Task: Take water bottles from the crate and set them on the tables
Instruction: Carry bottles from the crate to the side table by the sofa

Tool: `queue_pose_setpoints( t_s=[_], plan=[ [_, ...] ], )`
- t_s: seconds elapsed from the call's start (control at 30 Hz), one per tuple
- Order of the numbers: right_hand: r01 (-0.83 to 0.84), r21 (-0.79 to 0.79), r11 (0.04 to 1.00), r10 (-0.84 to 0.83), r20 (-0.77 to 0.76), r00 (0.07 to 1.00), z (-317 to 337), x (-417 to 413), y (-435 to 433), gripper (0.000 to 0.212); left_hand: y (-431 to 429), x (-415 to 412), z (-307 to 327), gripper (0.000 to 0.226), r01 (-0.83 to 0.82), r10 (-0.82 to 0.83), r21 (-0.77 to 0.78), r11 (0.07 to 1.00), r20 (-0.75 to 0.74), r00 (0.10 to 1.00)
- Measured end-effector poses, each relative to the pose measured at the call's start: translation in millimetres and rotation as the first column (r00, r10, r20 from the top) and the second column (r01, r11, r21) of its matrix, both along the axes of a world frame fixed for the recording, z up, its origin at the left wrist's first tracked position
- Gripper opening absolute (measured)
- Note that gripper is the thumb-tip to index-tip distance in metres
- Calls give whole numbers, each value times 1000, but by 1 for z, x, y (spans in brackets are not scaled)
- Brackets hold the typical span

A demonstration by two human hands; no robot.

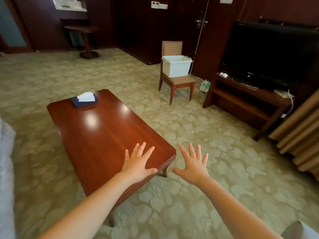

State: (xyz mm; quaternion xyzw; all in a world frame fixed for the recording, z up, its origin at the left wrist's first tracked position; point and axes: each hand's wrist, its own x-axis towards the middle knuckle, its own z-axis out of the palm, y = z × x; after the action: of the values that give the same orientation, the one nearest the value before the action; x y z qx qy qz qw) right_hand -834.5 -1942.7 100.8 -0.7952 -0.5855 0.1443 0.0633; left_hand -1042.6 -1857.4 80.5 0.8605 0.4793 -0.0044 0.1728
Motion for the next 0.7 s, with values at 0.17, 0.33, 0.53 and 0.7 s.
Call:
queue_pose_setpoints(
  t_s=[0.17,0.33,0.53,0.7],
  plan=[
    [59,7,998,-59,4,998,6,83,36,97,48,90,8,86,58,-58,-2,998,2,998],
    [128,-6,992,-128,5,992,4,152,85,97,107,164,11,85,124,-124,-15,992,-4,992],
    [182,-8,983,-181,45,982,-1,233,176,97,212,249,2,87,171,-172,-30,985,-22,985],
    [217,22,976,-218,79,973,18,306,266,97,318,335,17,88,210,-210,6,978,10,978]
  ],
)
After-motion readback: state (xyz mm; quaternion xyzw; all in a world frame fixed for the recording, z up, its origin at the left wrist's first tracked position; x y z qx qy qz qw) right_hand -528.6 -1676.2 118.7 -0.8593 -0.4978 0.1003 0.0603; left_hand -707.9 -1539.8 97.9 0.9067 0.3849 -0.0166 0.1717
